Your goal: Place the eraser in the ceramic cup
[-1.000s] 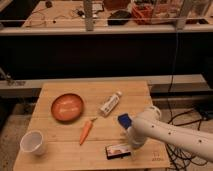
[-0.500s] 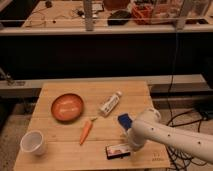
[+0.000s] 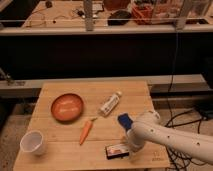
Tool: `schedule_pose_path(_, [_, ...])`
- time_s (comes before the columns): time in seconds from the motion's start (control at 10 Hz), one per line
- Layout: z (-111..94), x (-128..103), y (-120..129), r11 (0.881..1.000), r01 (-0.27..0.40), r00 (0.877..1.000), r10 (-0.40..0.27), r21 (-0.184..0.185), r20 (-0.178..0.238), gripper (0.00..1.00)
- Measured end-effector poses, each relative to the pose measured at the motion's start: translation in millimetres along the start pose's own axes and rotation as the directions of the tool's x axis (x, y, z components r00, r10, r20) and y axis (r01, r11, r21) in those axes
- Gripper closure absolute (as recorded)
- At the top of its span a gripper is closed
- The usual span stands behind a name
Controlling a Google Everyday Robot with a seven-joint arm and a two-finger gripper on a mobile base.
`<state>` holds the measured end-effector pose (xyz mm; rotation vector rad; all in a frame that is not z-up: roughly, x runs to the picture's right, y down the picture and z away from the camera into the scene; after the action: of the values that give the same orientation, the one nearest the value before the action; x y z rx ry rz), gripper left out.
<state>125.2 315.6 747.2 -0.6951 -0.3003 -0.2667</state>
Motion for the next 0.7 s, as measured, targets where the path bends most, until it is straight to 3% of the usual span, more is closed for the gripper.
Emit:
schedule_pose_path(0.1, [2.2,0.1,-0.3,1.0,-0.001,1.0,0.001,0.002,0.0,0.29])
schedule_pose_path(0.2, [4.9,0.1,-0.2,1.0,-0.002,1.0,0.002,0.003,0.001,0.35])
schedule_pose_path(0.6, [7.4,0.3,-3.6,1.0,-0.008,1.0,0.008,0.009,0.005,0.71])
schedule_pose_path(0.7, [10.0,0.2,-3.5,1.0,-0.011,1.0,0.011,0.011,0.005,0.74])
